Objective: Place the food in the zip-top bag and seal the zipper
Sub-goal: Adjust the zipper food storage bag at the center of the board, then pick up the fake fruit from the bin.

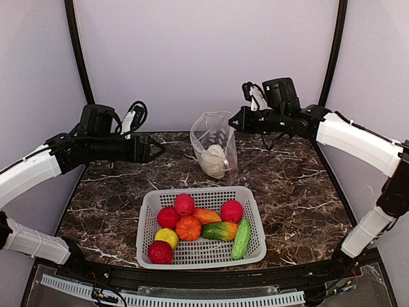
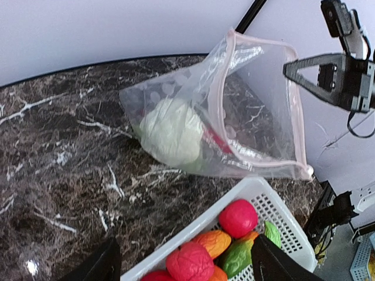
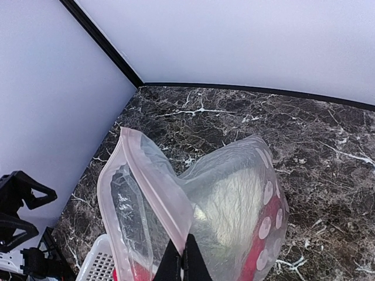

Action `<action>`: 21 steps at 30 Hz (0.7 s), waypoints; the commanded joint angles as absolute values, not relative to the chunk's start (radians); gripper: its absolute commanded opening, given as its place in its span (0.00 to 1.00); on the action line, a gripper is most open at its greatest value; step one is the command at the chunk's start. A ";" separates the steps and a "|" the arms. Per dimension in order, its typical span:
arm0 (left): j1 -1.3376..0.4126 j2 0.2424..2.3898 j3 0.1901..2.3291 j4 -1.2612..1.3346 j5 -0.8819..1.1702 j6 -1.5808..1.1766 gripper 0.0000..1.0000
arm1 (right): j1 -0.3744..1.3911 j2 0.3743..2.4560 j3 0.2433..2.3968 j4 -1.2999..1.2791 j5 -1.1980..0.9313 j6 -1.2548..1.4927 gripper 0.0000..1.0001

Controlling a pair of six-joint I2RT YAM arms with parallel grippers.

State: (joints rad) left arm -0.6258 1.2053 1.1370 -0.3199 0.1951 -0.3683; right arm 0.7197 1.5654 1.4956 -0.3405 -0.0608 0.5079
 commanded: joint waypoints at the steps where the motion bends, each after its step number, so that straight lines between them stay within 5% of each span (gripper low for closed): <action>1: -0.657 1.090 0.989 -0.422 0.220 -0.424 0.77 | 0.721 1.591 1.506 -0.305 -0.073 0.508 0.00; 9: -0.859 1.038 0.909 -0.533 0.131 -0.498 0.78 | 0.721 1.617 1.533 -0.313 -0.080 0.505 0.00; 13: -0.902 1.068 0.858 -0.463 0.169 -0.537 0.66 | 0.722 1.617 1.527 -0.310 -0.081 0.506 0.00; 21: -0.947 1.201 0.827 -0.321 0.193 -0.558 0.59 | 0.722 1.626 1.532 -0.311 -0.087 0.507 0.00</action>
State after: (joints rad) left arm -0.9337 1.1671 0.8459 -0.3992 0.1787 -0.5415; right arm 0.7197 1.6127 1.5055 -0.3374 -0.0792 0.5076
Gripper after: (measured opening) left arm 0.634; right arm 0.006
